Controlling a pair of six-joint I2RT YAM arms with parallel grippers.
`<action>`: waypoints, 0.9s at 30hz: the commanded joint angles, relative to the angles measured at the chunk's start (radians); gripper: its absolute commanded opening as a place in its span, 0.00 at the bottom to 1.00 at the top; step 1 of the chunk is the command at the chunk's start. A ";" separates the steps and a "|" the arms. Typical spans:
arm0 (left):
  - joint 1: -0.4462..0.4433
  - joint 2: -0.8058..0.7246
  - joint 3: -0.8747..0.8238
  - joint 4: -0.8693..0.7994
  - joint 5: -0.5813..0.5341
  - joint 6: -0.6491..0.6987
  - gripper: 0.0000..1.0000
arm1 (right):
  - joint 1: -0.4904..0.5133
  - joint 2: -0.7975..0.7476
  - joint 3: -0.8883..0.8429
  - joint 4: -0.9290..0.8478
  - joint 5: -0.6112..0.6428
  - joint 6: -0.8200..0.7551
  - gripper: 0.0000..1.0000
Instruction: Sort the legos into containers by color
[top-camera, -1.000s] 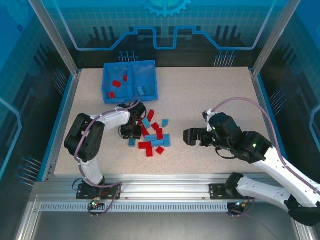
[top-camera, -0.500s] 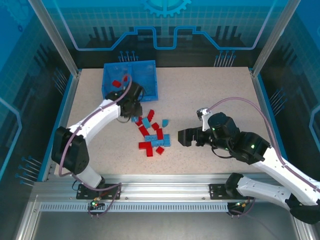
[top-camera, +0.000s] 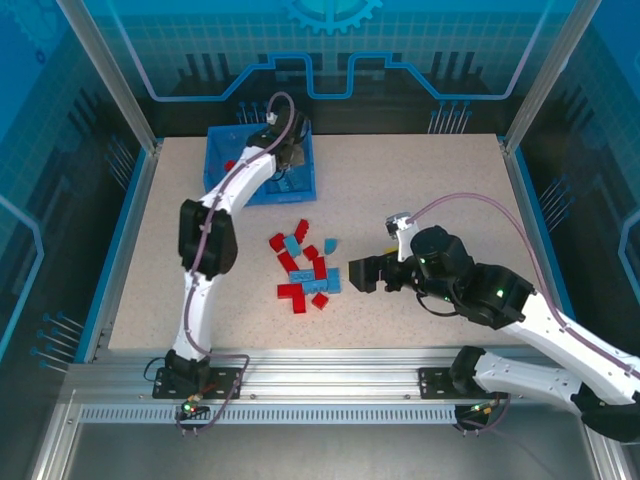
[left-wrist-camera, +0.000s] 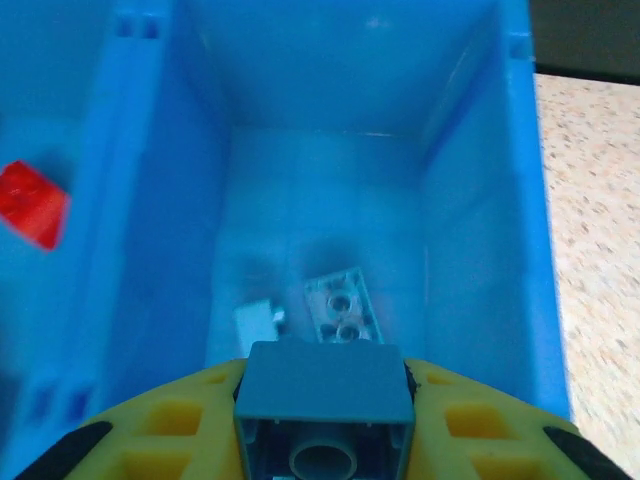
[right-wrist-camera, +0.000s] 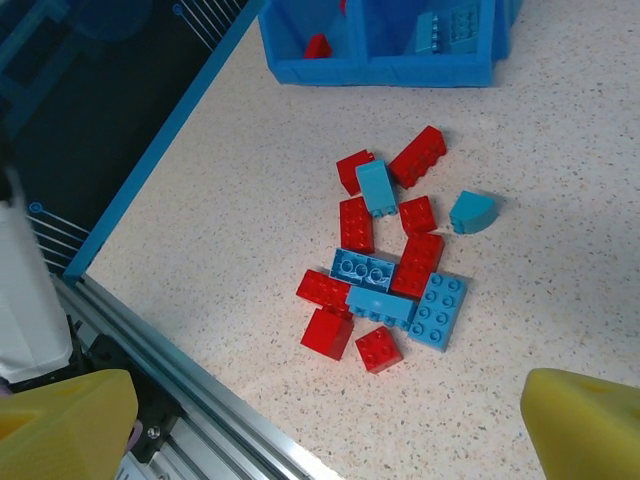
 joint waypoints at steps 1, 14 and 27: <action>0.018 0.102 0.181 -0.113 0.025 0.021 0.22 | 0.018 -0.041 -0.006 -0.038 0.041 0.035 1.00; 0.020 -0.043 0.073 -0.078 0.143 0.004 0.57 | 0.022 -0.027 -0.006 -0.022 0.054 0.032 1.00; -0.033 -0.886 -0.635 0.133 0.347 0.001 0.59 | 0.037 0.240 0.115 -0.019 0.037 -0.027 1.00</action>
